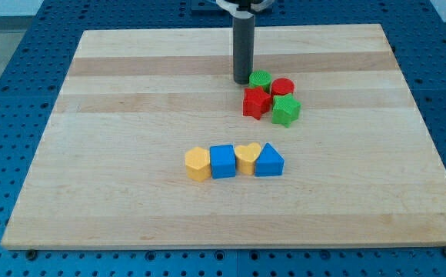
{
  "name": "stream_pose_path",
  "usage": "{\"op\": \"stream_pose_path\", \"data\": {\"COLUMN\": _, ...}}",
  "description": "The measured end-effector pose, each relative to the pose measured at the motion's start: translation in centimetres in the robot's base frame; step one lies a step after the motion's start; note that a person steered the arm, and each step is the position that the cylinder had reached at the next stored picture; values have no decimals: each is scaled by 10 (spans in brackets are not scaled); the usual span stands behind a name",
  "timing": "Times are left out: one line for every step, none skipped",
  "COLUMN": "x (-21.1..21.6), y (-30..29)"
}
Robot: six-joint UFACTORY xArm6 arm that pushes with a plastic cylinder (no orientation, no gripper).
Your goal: Nudge the red star right a bit
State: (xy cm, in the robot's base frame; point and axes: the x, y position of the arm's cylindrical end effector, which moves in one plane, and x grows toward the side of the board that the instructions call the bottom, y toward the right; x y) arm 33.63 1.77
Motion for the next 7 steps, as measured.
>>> {"op": "stream_pose_path", "data": {"x": 1, "y": 5}}
{"op": "stream_pose_path", "data": {"x": 1, "y": -5}}
{"op": "stream_pose_path", "data": {"x": 1, "y": -45}}
{"op": "stream_pose_path", "data": {"x": 22, "y": -64}}
{"op": "stream_pose_path", "data": {"x": 54, "y": -64}}
{"op": "stream_pose_path", "data": {"x": 66, "y": -52}}
{"op": "stream_pose_path", "data": {"x": 66, "y": -32}}
